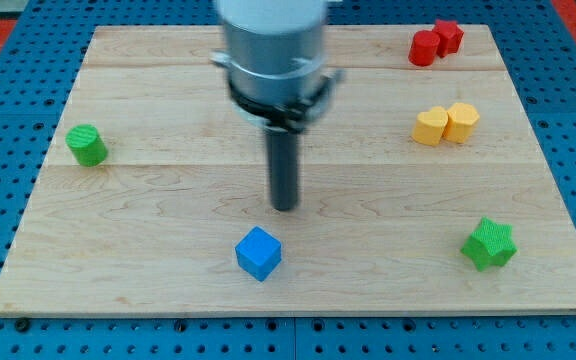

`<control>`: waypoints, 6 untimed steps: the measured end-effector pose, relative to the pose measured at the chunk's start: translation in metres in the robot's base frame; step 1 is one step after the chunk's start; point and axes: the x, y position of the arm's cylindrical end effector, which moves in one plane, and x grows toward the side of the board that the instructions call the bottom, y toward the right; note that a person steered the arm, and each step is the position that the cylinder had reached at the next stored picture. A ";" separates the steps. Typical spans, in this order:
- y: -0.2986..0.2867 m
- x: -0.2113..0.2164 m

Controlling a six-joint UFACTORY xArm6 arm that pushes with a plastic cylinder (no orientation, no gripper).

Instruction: Place the cube to the bottom of the triangle

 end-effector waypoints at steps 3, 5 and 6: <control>-0.069 0.066; -0.058 0.019; -0.054 0.051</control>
